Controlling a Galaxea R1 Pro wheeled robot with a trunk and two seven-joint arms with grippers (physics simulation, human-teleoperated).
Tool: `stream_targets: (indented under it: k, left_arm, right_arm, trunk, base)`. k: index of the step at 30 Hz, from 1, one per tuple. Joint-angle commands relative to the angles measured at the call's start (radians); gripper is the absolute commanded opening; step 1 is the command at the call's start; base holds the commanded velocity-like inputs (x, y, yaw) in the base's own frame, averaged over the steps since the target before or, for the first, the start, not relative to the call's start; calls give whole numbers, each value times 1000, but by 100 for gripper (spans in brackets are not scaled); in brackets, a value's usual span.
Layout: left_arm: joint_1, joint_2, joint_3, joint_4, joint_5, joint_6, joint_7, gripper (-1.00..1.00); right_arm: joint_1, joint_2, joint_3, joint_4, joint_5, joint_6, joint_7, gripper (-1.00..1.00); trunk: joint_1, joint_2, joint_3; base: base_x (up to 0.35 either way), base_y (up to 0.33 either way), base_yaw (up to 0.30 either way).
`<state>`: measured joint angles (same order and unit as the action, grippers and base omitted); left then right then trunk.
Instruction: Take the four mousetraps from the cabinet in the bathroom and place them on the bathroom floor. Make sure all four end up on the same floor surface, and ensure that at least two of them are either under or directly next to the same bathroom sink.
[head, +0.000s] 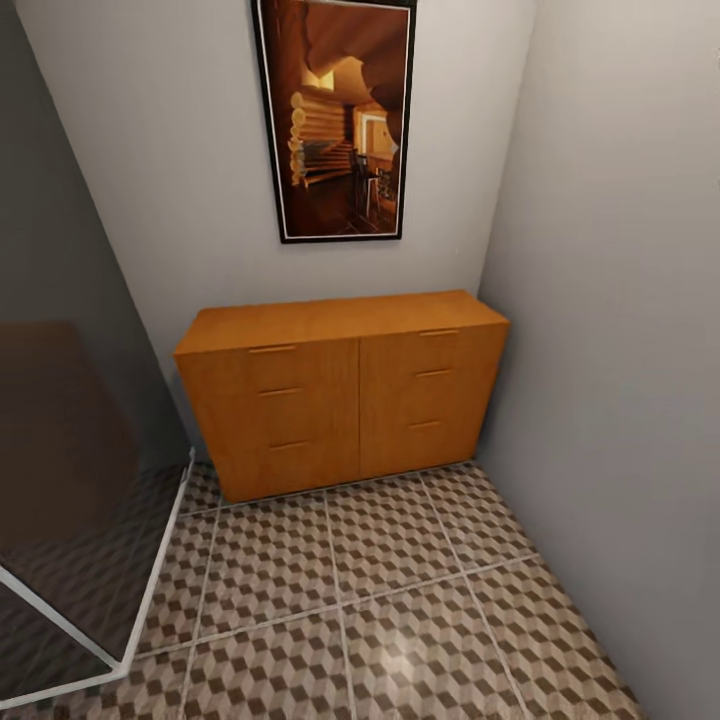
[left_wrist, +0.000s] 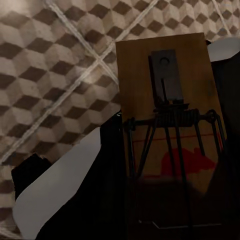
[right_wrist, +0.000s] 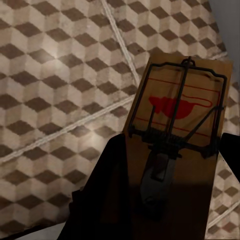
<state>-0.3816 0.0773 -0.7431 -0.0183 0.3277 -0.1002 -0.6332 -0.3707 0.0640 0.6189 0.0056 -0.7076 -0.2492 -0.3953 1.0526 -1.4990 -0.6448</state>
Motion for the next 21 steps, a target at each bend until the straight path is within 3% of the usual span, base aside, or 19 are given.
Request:
stream_targets:
  k: [1,8,21]
  left_arm:
    - [0,1,-9,0,4,-7,4,-100]
    - [0,0,-9,0,2,-7,76,-100]
    - [0,-1,-9,0,3,-7,84,-100]
  right_arm:
    - [0,0,8,1,-10,-4,-2,-100]
    - [0,0,8,1,-10,-4,-2,-100]
    - [0,0,8,1,-10,-4,-2,-100]
  trunk:
    - [-1,0,-1]
    - [-1,0,-1]
    - [-1,0,-1]
  base:
    - [-230,165,0]
    - [-201,123,0]
    - [-17,6,0]
